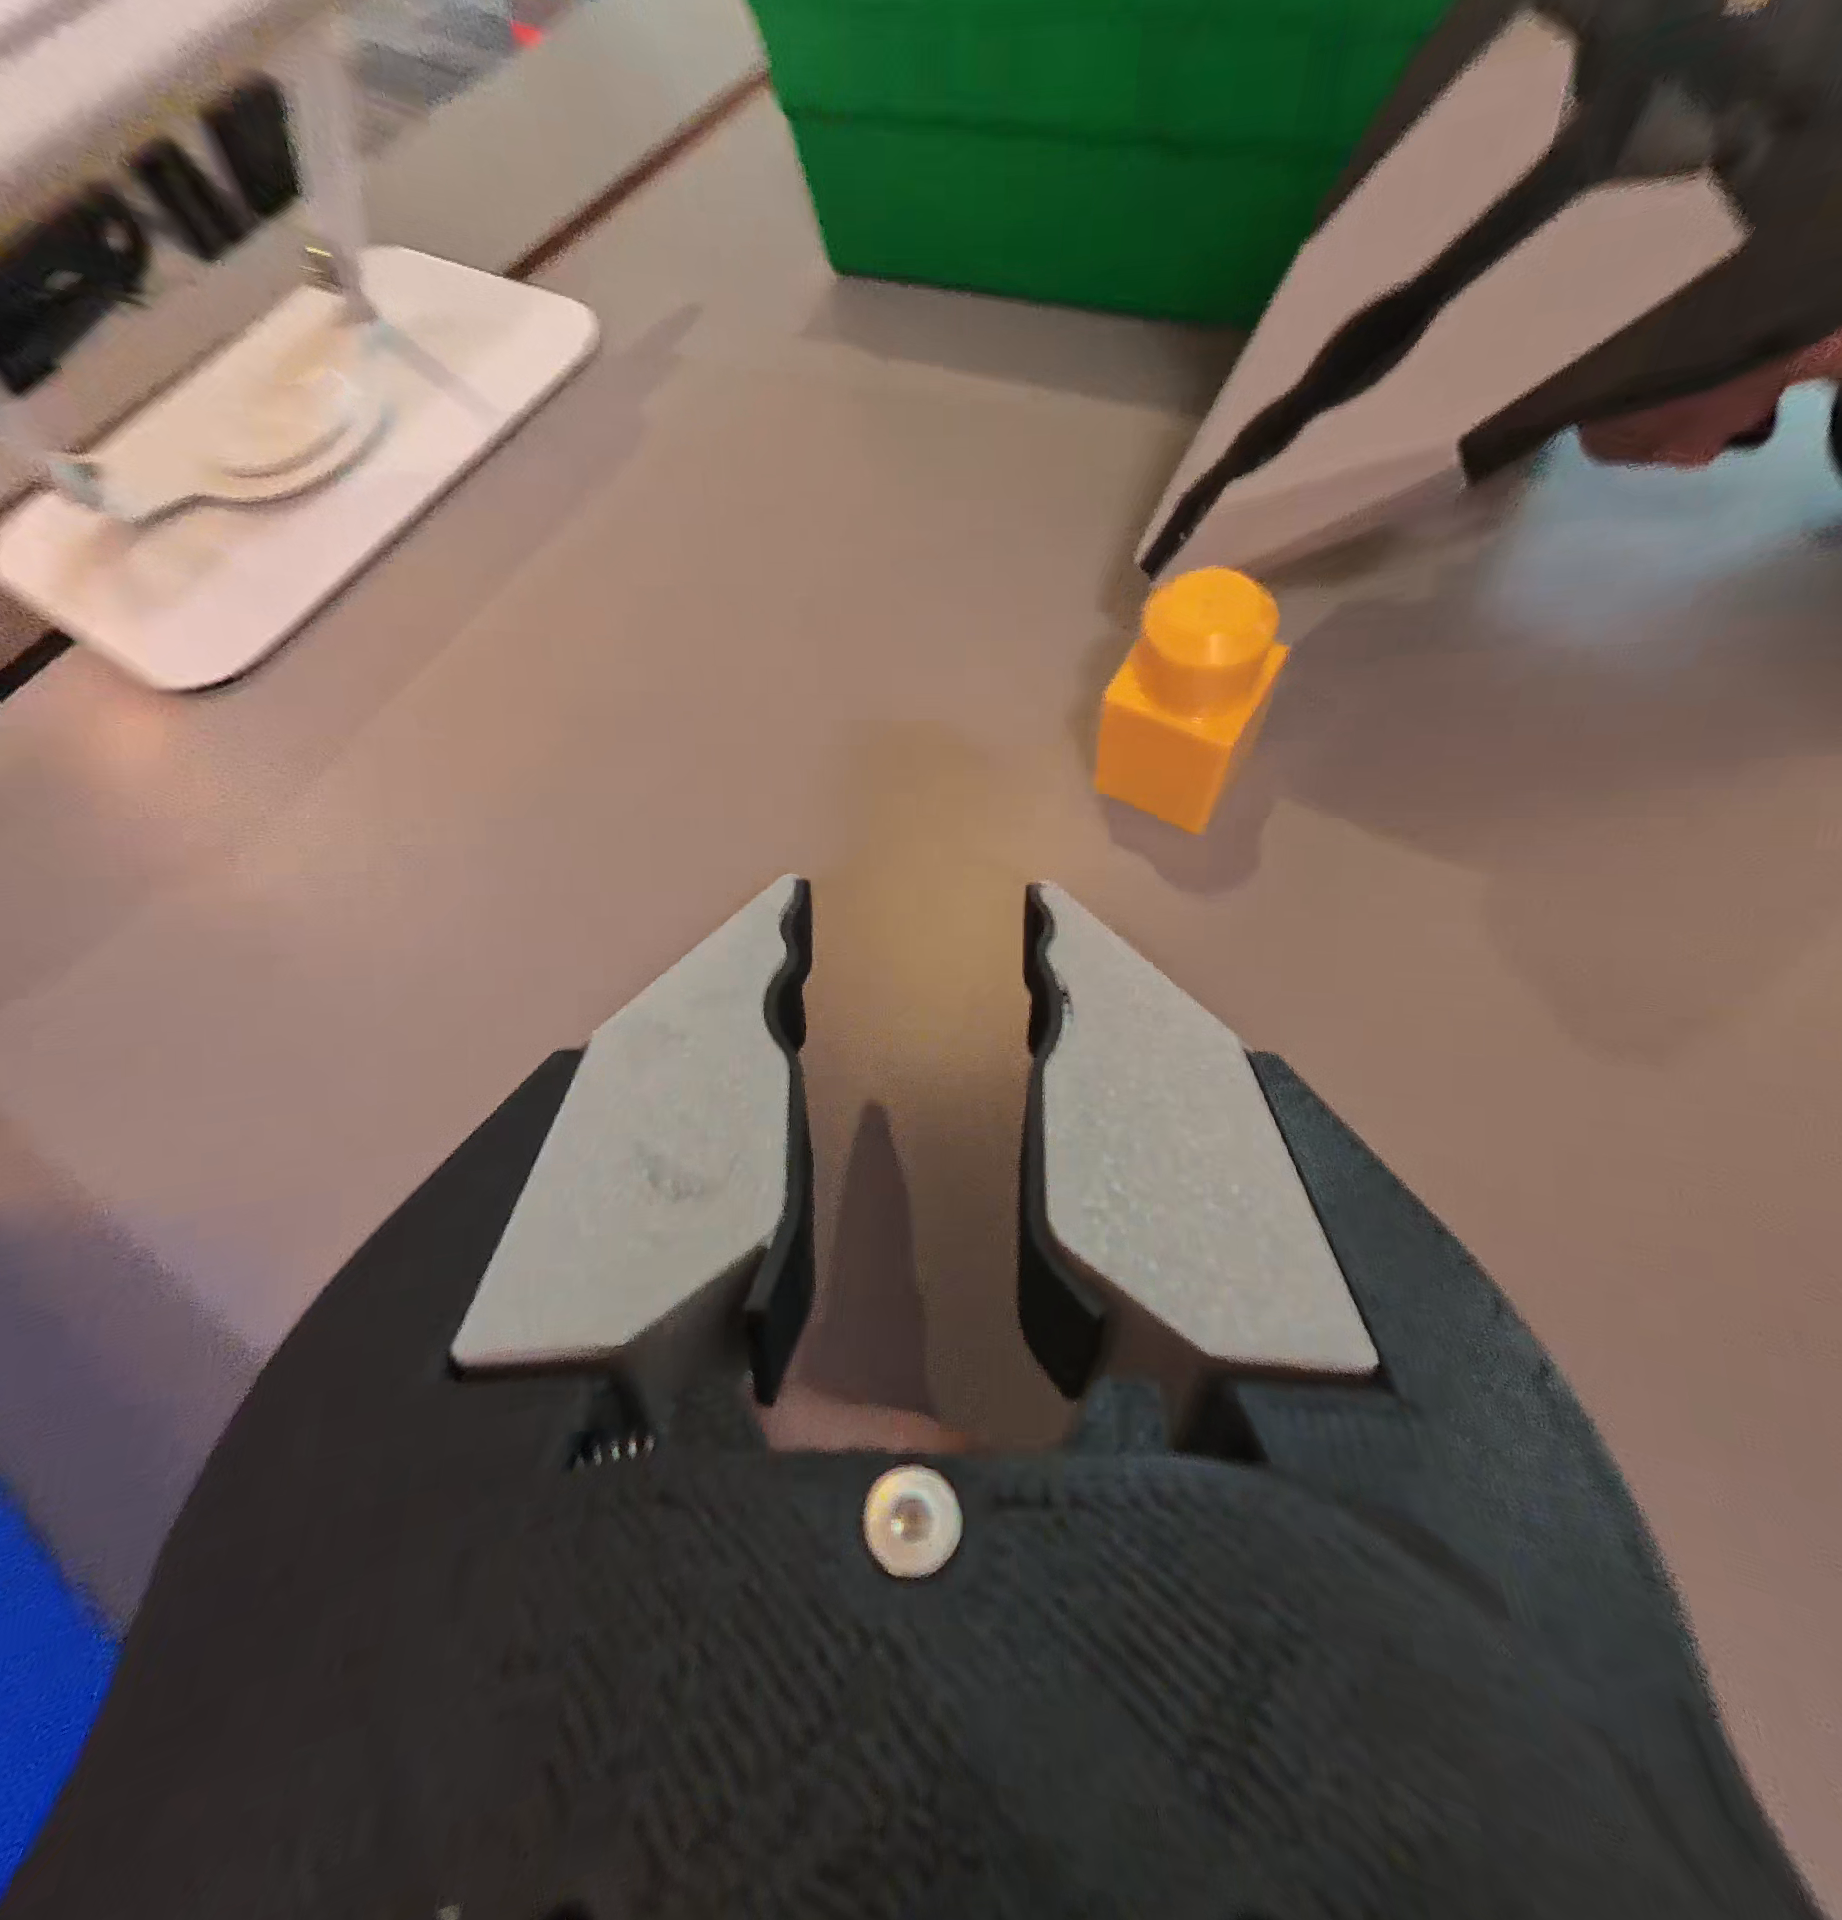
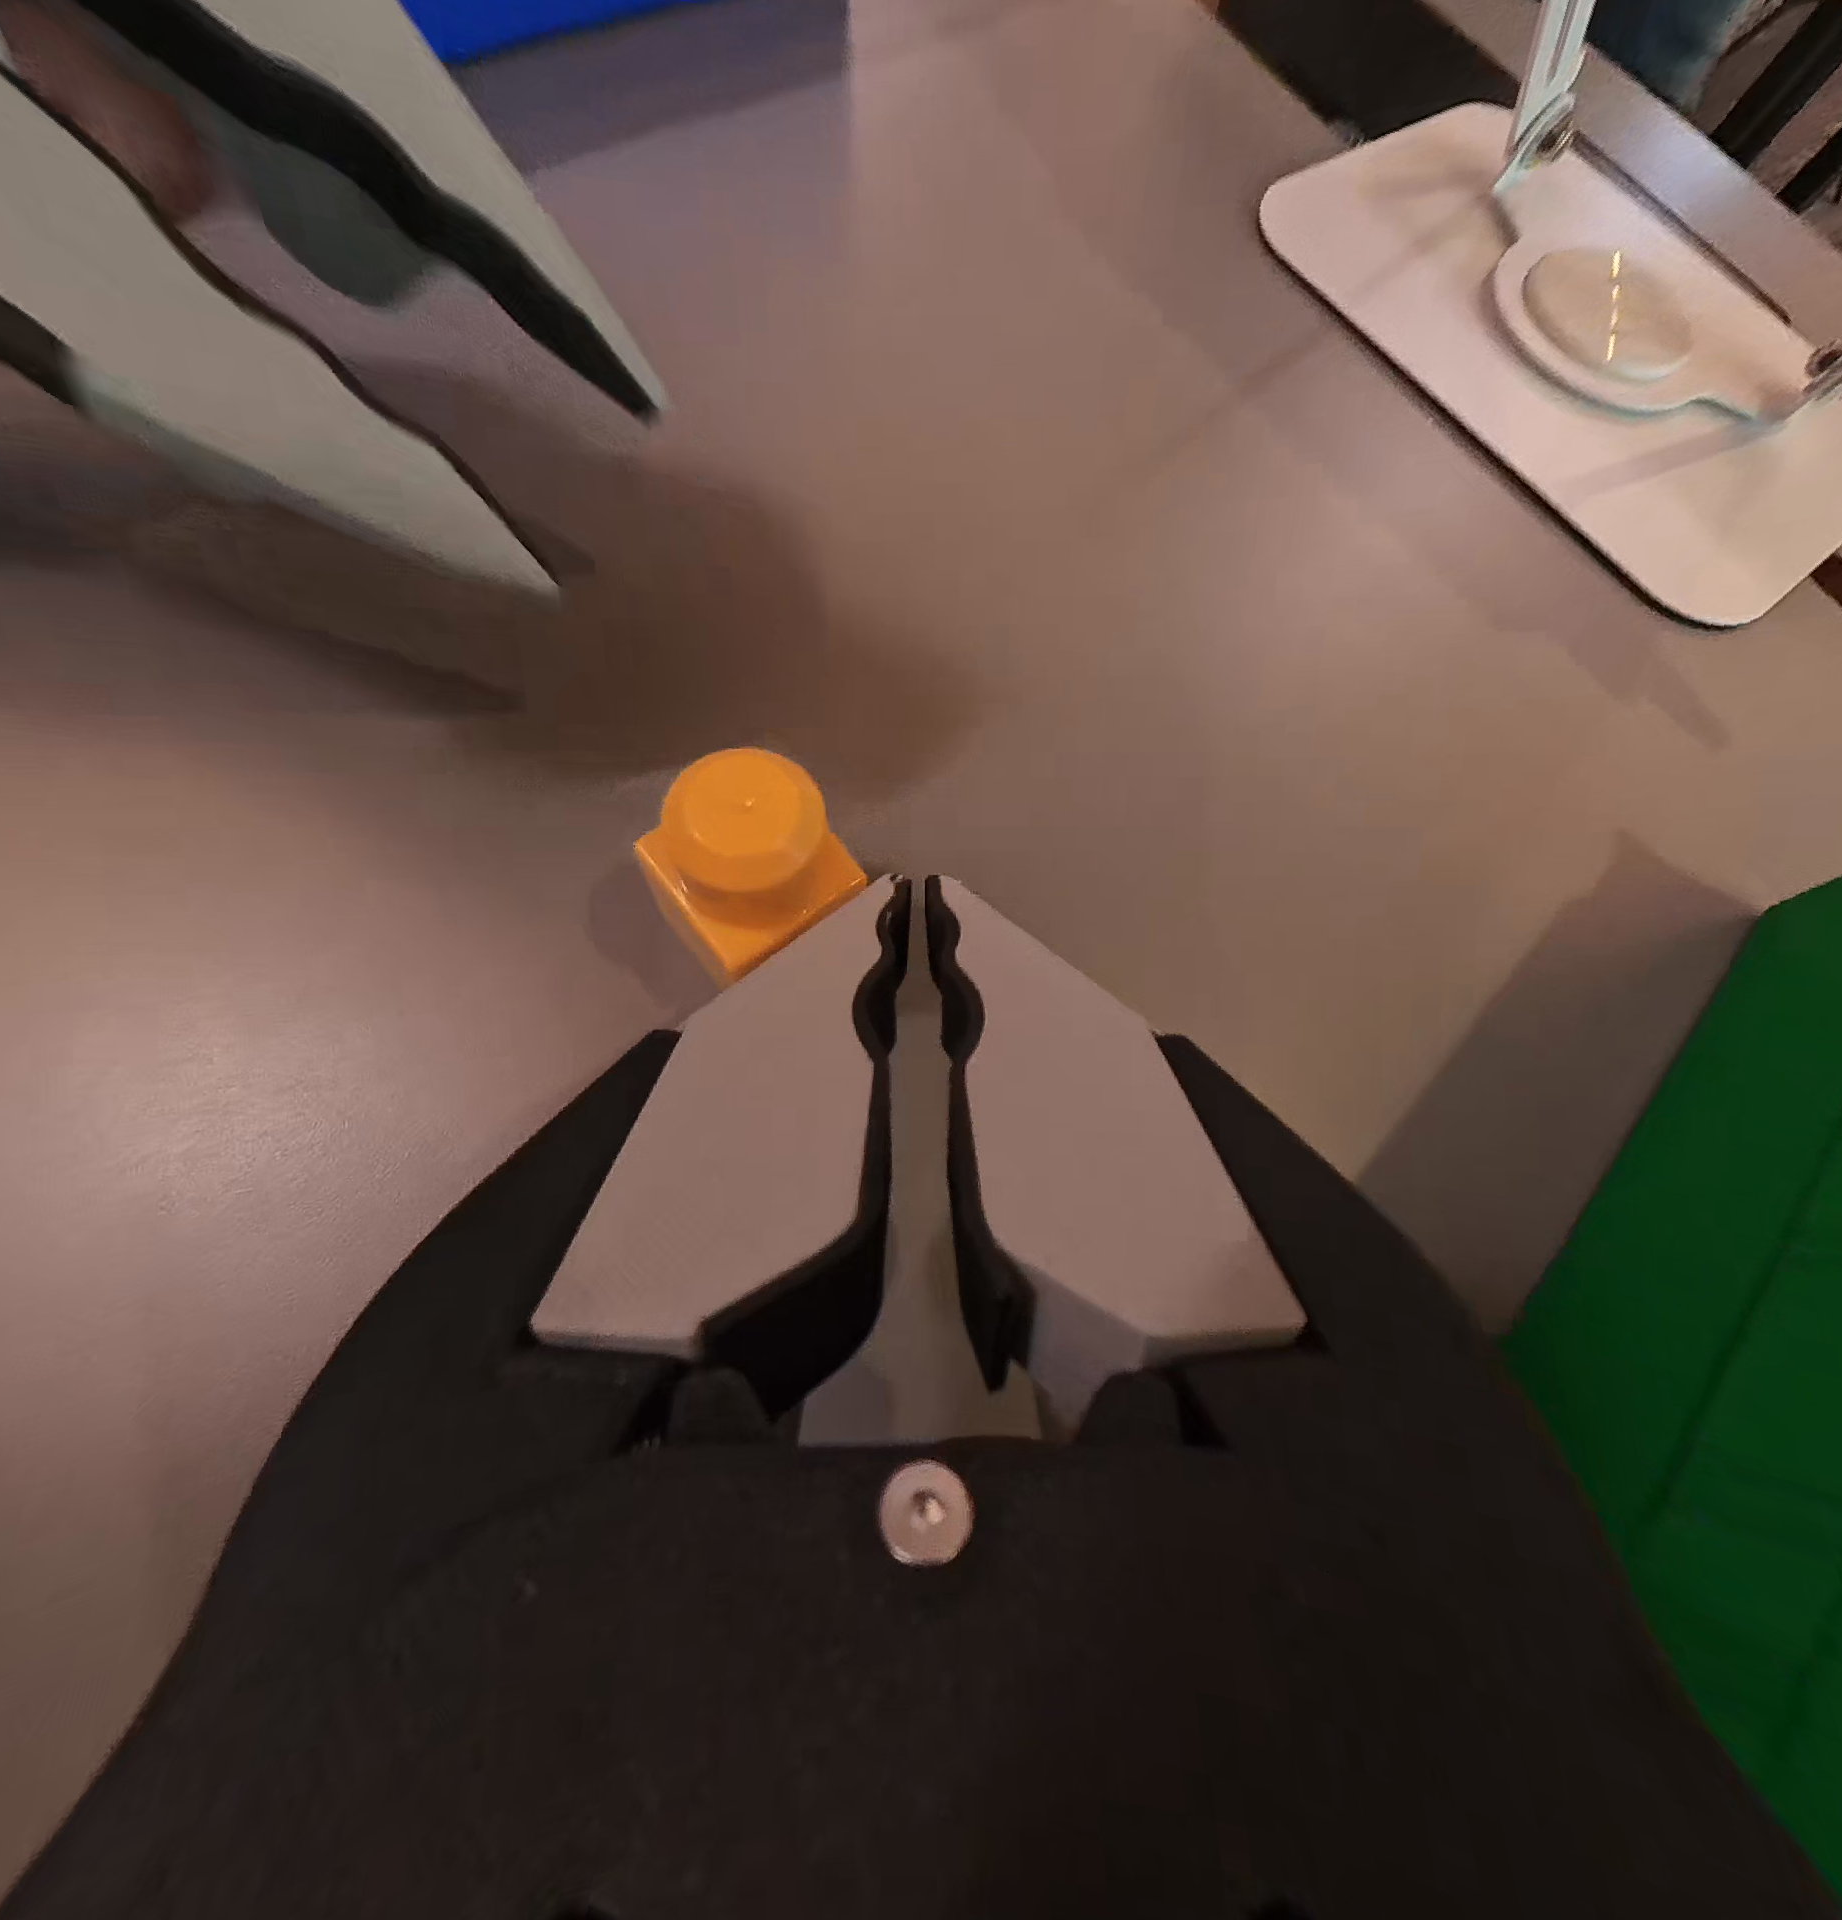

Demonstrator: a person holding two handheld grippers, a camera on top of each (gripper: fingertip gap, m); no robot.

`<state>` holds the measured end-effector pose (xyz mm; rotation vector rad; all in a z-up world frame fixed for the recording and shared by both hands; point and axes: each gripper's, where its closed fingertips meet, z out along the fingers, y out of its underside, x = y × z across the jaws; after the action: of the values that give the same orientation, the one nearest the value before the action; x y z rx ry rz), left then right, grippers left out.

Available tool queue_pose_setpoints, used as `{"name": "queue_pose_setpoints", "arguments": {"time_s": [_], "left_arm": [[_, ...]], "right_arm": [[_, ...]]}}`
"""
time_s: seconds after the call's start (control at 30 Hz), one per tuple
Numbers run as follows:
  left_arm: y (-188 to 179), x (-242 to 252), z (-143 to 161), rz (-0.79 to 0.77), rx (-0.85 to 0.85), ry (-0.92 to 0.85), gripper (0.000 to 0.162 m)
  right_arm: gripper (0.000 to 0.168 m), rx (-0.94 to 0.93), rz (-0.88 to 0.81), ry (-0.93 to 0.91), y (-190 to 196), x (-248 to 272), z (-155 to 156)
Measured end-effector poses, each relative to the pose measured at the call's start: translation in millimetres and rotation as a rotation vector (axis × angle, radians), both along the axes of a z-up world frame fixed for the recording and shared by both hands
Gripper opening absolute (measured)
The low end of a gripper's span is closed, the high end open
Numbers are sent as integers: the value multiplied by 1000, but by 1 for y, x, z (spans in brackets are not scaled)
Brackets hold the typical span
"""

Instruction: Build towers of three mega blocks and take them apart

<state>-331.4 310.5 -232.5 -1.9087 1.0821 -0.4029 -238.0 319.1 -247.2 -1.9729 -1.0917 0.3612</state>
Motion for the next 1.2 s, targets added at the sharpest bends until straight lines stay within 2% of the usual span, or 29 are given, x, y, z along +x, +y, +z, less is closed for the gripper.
{"name": "queue_pose_setpoints", "arguments": {"time_s": [0.03, 0.1, 0.2, 0.33, 0.4, 0.57, 0.7, 0.8, 1.0, 1.2], "left_arm": [[-2, -14, 13, 36, 11, -25, 39], [-2, -55, 39, 156, 57, -40, 38], [3, -149, 69, 457, 111, 1, 38], [-11, -269, 57, 830, 12, 158, 55], [-15, -295, 43, 897, -31, 184, 56], [-17, -308, 5, 924, -187, 189, 62], [-14, -295, -12, 869, -252, 205, 58], [-7, -293, -11, 861, -229, 213, 55], [-1, -301, 11, 905, -116, 183, 30], [4, -308, 27, 930, -12, 200, 29]], "right_arm": [[0, 9, 0, 5, 1, 0, 1], [1, 36, -1, 4, 3, 0, 2], [2, 71, 0, -3, 3, -1, 6], [2, 101, 1, -6, 3, -2, 10], [3, 108, 4, -1, 2, -3, 12], [3, 141, 4, -2, 1, -4, 17], [3, 149, 3, -1, 2, -4, 18], [3, 149, 5, -2, 2, -4, 18], [3, 148, 5, -18, 3, -4, 14], [3, 147, 8, -20, 2, -4, 13]]}}
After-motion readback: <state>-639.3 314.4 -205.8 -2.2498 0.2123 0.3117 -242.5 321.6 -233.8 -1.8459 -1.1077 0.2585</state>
